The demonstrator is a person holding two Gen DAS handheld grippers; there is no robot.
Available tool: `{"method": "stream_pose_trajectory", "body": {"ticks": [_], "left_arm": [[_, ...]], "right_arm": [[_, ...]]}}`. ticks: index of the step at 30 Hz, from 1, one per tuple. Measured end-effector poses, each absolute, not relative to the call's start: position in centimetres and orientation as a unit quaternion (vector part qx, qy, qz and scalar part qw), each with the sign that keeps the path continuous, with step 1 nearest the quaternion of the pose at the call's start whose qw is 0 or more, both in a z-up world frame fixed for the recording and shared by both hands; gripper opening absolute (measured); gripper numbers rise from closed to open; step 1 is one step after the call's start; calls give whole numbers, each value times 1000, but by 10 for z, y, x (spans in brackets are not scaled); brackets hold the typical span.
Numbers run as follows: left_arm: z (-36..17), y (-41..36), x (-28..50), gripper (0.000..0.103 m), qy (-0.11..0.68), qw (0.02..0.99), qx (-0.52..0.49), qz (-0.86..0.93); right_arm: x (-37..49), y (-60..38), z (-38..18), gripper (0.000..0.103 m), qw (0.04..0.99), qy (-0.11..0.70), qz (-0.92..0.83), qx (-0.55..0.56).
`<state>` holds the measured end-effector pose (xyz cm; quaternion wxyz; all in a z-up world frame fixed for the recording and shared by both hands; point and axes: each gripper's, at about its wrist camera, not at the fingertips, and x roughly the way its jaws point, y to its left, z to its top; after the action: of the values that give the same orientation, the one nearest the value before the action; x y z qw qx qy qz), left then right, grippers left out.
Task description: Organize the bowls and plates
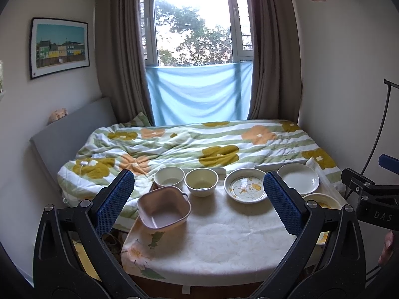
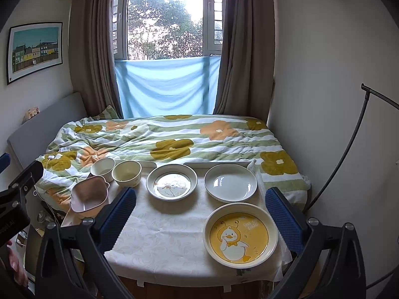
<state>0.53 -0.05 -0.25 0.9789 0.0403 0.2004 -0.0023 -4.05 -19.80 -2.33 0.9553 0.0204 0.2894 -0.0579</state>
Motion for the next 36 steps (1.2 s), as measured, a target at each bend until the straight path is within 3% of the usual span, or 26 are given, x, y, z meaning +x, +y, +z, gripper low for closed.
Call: {"method": "stream_pose_trajectory", "body": {"ticks": [36], "left_arm": [[1, -3, 3, 103, 200, 979, 42, -2]], "right_arm": [[-41, -200, -21, 103, 955, 291, -55, 27]]}}
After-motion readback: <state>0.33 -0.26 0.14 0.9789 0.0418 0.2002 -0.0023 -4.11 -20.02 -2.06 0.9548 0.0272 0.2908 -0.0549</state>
